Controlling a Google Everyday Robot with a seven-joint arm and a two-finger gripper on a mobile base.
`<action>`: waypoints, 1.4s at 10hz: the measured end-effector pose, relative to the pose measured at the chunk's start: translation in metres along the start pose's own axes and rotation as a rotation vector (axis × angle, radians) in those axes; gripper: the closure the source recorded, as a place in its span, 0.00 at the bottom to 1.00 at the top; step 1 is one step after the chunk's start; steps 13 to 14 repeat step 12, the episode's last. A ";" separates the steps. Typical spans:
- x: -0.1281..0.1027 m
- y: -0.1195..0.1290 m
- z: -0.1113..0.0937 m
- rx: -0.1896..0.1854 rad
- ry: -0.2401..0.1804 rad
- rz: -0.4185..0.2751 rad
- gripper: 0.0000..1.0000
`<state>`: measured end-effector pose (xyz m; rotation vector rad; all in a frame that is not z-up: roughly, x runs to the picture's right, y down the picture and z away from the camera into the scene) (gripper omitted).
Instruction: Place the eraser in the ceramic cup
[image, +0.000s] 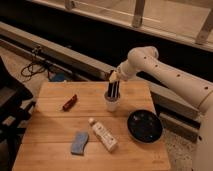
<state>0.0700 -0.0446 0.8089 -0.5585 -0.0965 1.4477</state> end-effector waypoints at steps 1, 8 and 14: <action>0.003 0.001 0.003 -0.010 0.004 0.002 0.42; 0.018 0.007 0.013 -0.042 0.030 0.003 0.40; 0.010 0.011 0.003 -0.026 -0.009 -0.004 0.40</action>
